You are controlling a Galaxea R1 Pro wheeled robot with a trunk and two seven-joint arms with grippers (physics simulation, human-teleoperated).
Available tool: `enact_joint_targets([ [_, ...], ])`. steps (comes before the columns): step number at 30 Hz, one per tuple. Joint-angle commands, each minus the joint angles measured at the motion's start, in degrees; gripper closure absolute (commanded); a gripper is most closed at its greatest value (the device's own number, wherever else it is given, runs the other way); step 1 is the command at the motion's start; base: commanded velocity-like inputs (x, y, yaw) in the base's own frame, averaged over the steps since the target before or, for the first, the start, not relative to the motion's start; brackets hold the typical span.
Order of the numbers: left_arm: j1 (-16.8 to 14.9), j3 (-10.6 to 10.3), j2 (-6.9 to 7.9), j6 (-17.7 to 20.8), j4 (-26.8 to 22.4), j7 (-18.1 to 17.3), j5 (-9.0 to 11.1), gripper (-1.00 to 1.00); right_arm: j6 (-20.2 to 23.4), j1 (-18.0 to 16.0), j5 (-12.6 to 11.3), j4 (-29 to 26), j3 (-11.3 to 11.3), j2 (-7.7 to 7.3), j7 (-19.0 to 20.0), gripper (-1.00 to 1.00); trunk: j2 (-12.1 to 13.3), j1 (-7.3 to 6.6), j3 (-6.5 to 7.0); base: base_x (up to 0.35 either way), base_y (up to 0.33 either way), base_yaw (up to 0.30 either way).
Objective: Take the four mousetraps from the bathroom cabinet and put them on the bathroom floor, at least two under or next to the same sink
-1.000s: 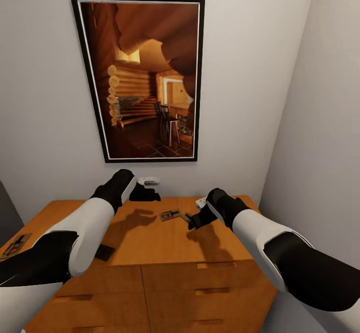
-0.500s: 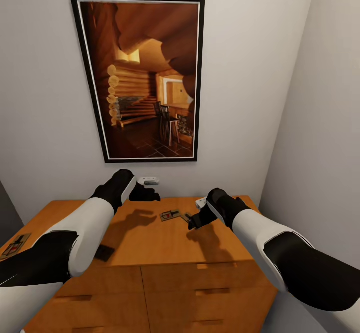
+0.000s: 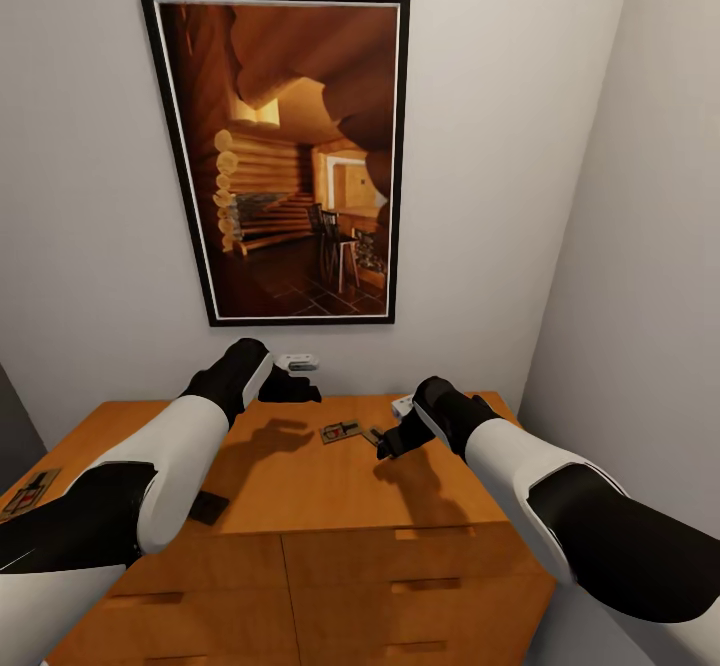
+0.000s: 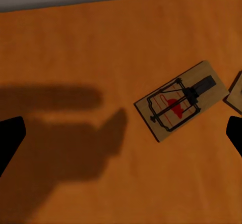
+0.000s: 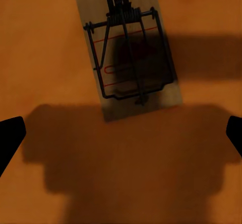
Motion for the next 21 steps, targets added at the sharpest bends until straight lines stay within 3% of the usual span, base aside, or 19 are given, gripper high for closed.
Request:
enact_joint_targets([
  [1,0.0,0.1,-0.02,0.2,-0.1,-0.3,-0.4,-1.0,0.2,0.0,0.1,-0.1,0.3,-0.04,0.3,-1.0,-0.1,0.01,-0.08,0.014,0.0,0.0],
  [11,0.0,0.1,0.02,0.2,0.0,-0.2,-0.4,-1.0,0.2,0.0,0.1,-0.1,0.3,-0.06,0.3,-1.0,-0.1,0.01,-0.08,0.147,0.0,0.0],
  [21,0.0,0.1,-0.01,0.2,-0.1,-0.2,-0.4,-1.0,0.2,0.0,0.0,-0.1,0.3,-0.08,0.3,-1.0,-0.1,0.01,-0.08,0.047,0.0,0.0],
])
